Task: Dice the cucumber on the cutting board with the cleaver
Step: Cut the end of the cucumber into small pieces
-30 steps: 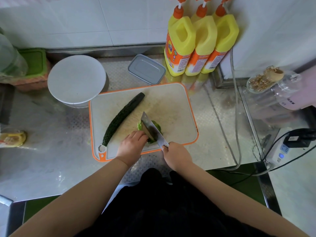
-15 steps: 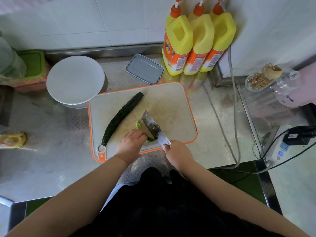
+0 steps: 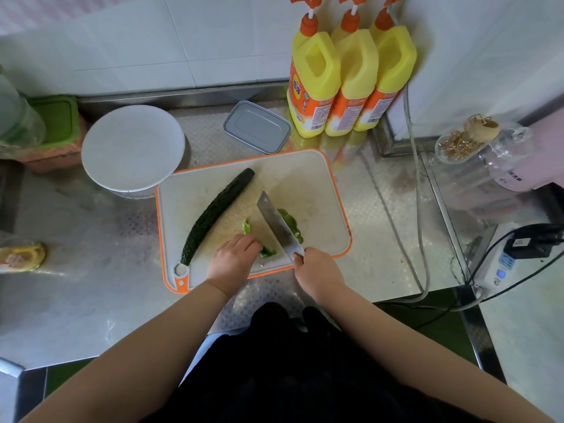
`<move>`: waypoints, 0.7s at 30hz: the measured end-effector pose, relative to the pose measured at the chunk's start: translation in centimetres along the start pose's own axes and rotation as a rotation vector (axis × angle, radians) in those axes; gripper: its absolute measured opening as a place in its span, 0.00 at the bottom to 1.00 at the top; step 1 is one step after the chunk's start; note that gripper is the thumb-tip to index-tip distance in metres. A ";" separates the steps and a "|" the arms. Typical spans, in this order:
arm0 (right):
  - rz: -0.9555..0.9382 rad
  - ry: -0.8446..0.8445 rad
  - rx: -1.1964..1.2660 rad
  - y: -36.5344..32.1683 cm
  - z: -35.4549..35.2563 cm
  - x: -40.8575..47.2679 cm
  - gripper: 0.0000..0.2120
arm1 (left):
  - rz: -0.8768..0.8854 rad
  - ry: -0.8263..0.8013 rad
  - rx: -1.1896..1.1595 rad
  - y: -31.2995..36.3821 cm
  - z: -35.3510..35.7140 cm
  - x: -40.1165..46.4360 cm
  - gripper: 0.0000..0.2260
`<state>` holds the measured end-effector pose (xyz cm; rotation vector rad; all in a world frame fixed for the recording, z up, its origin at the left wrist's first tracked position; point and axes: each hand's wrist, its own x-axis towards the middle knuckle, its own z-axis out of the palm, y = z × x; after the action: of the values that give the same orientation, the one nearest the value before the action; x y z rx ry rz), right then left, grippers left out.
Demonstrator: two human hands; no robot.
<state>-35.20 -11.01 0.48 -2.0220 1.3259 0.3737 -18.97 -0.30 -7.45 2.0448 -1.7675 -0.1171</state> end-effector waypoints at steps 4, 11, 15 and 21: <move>-0.086 0.019 -0.032 -1.5 0.6 -0.5 0.16 | -0.007 0.005 0.013 0.0 0.1 0.1 0.08; -0.125 0.007 -0.127 -2.1 1.0 -1.0 0.15 | 0.001 -0.012 0.014 -0.4 0.5 0.1 0.10; -0.136 0.004 -0.146 -1.8 1.1 -1.1 0.15 | 0.032 0.009 0.019 -0.4 0.2 0.2 0.11; -0.142 0.008 -0.187 -1.7 1.6 -1.1 0.16 | 0.063 0.048 0.010 -0.3 0.2 0.2 0.11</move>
<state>-34.01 -8.78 0.62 -2.2599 1.1811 0.4386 -18.71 -0.53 -7.67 1.9800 -1.8048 -0.0398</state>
